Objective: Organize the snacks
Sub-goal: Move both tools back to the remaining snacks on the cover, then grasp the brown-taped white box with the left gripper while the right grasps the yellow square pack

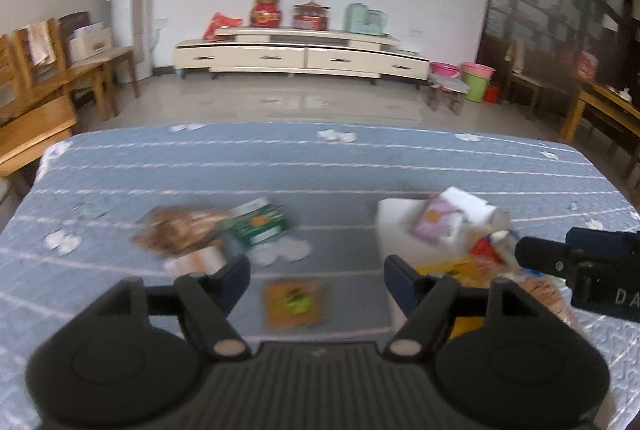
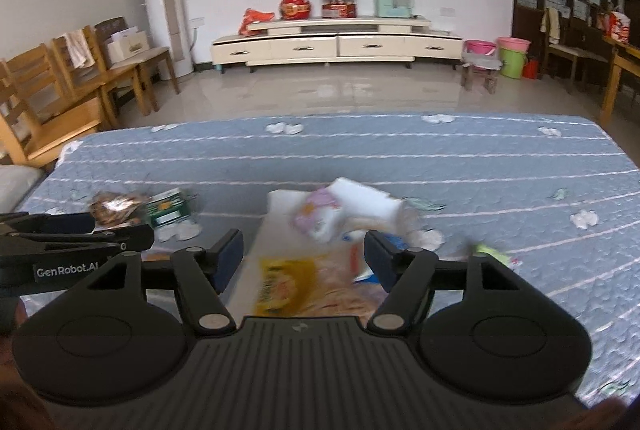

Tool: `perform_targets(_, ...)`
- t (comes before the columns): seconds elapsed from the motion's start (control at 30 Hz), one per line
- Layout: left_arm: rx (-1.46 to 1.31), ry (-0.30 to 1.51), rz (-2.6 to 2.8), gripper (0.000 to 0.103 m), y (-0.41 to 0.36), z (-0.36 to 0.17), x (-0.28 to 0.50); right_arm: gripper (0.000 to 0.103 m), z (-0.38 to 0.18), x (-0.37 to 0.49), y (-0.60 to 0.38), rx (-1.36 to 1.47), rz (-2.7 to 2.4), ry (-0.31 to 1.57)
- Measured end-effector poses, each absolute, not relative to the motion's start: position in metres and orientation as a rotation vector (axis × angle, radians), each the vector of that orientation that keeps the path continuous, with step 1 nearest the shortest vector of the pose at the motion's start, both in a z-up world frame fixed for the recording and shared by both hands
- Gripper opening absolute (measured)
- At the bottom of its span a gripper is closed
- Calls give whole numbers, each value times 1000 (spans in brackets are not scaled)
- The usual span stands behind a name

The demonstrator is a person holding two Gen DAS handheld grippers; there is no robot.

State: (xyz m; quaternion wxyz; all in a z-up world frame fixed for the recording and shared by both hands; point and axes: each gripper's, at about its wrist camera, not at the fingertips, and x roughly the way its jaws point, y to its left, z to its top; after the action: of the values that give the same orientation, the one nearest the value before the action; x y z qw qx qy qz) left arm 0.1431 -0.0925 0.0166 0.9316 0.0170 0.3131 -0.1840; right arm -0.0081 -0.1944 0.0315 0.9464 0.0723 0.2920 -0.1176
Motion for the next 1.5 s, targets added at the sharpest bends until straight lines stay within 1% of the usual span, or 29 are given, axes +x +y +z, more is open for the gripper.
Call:
perform_targets(0.1, 23, 642, -345, 75, -68, 12, 140, 84, 29, -5, -180, 141, -207, 603)
perform_targets(0.33, 1, 663, -241, 87, -13, -13, 155, 88, 20, 0, -153, 130, -142, 624)
perform_targets(0.43, -23, 698, -205, 89, -3, -25, 176, 89, 16, 2, -147, 130, -122, 628)
perform_targets(0.53, -31, 719, -196, 90, -6, -32, 194, 90, 13, 5, -145, 120, -114, 631)
perform_targets(0.57, -30, 722, -196, 94, -12, -33, 201, 90, 11, 7, -144, 115, -113, 633)
perform_targets(0.63, -22, 724, -196, 98, -25, -38, 213, 90, 8, 10, -144, 109, -110, 638)
perform_targets(0.83, 1, 782, -120, 98, -55, -60, 250, 90, -1, 21, -143, 105, -101, 668)
perform_targets(0.9, -28, 803, -106, 93, -55, -65, 257, 92, -5, 23, -141, 104, -96, 679)
perform_targets(0.93, -31, 814, -108, 86, -56, -68, 260, 93, -7, 27, -141, 107, -94, 685)
perform_targets(1.0, -37, 830, -149, 71, -55, -74, 262, 97, -12, 33, -141, 114, -89, 697)
perform_targets(1.03, -24, 820, -157, 61, -54, -75, 260, 98, -14, 36, -141, 120, -89, 704)
perform_targets(1.07, 4, 810, -161, 47, -54, -74, 257, 99, -16, 39, -140, 129, -90, 708)
perform_targets(1.5, 33, 747, -147, 47, 3, -66, 207, 103, -54, 102, -109, 178, -59, 841)
